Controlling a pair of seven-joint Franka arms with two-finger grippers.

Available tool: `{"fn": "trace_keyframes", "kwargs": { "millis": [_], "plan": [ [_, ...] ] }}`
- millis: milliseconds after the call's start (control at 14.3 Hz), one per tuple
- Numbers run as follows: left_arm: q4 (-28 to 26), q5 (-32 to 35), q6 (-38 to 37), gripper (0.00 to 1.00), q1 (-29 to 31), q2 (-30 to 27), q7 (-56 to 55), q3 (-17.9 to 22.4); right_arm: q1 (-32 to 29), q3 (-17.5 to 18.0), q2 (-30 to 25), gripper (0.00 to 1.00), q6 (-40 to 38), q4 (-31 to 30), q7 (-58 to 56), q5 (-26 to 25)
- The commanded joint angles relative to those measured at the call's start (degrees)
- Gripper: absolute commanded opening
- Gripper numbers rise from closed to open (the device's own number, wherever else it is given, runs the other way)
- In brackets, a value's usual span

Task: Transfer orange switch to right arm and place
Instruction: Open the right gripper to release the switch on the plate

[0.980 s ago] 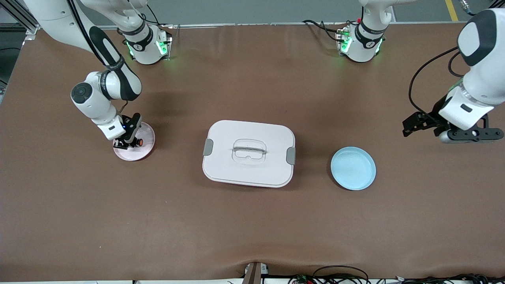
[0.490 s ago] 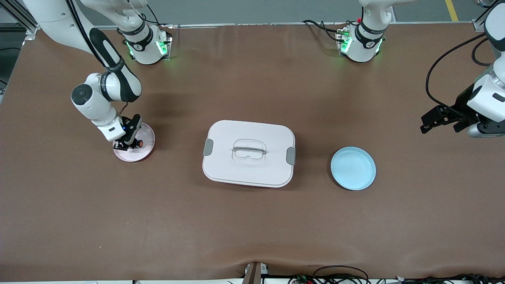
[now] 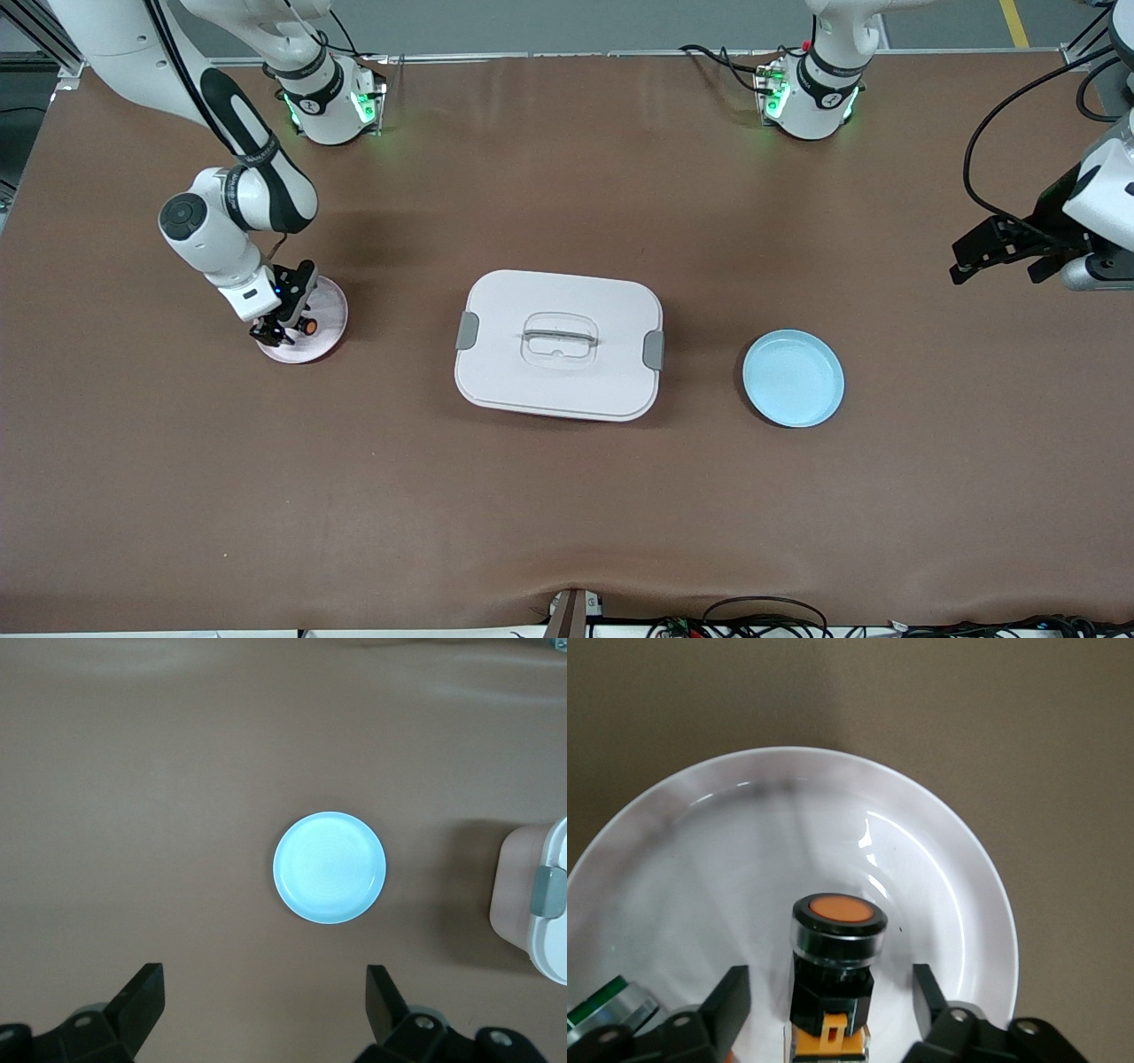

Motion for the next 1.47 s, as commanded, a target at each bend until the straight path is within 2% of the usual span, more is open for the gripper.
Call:
{"fn": "trace_keyframes", "kwargs": {
  "millis": [0,280,420,840,1190,1401],
  "plan": [
    [0.71,1.17,-1.22,1.0,-6.36,-0.41,-0.05,6.72,-0.87,1.1,1.07,1.0,0.2,0.9,1.92,0.13],
    [0.8,1.26,-1.22,1.0,-7.17,-0.5,0.22,7.36,-0.25,2.07,0.98,1.0,-0.15,1.69,5.09,0.13],
    [0.8,1.35,-1.31,1.0,-6.65,-0.59,0.39,7.27,-0.34,2.86,0.72,1.0,-3.12,3.26,6.4,0.22],
    [3.7,1.35,-4.74,1.0,-6.38,-0.59,-0.22,6.83,-0.16,4.53,-2.44,1.0,-21.3,10.2,14.13,0.22],
    [3.79,1.17,-5.53,1.0,-6.38,-0.41,-2.34,6.74,-0.16,4.62,-6.13,1.0,-41.78,17.76,28.18,0.13],
    [3.79,1.26,-5.62,1.0,-6.38,-0.41,-1.63,6.66,-0.17,4.44,-9.39,1.0,-51.35,21.36,39.5,-0.04]
  ]
}}
